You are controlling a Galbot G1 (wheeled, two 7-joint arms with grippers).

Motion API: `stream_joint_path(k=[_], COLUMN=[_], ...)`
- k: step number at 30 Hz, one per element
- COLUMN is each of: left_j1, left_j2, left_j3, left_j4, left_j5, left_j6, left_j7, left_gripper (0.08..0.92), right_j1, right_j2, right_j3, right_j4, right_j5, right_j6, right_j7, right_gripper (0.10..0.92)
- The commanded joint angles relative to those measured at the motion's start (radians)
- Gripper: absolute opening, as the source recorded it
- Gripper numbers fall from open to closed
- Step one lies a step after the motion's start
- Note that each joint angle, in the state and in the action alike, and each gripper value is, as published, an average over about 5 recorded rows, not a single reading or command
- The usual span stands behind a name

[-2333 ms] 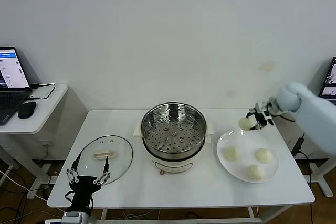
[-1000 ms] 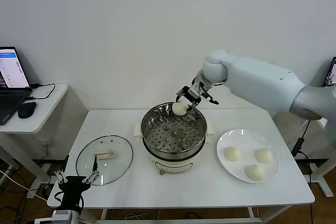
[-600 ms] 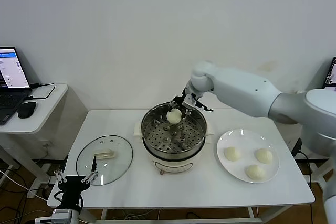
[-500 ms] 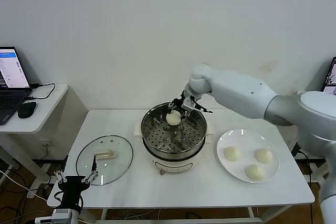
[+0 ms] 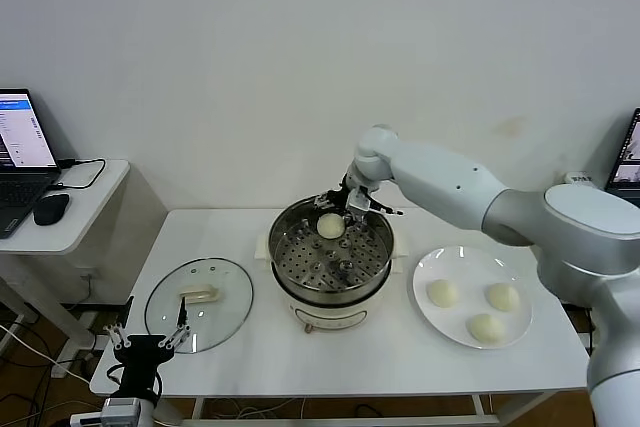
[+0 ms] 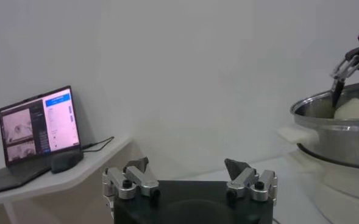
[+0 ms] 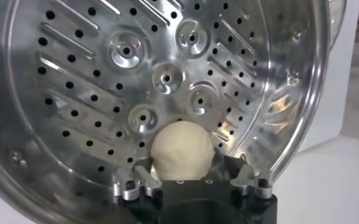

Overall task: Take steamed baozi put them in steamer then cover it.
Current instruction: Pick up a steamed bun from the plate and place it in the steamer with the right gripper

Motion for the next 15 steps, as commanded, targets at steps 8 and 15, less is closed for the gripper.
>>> stream_joint_path(k=[8,15], left_j1=[-0.005,-0.012], left_j2=[0.028,0.049], left_j3=[0.009,0.016], left_j4=[-0.031,-0.031], left_j5=[-0.020,-0.025], left_j6=[0.040,0.046], left_j7=[0.011,0.012], left_gripper=[0.823,0.823], right_j1=[0.449,0.527], right_j2=[-0.406,-0.724], right_j3=[-0.254,-0.327], right_j4=[0.622,0.843], right_j5=[0.726,0.727], right_j6=[-0.766,-0.948], right_j7=[-0.184,-0.203], right_gripper=[0.823,0.823])
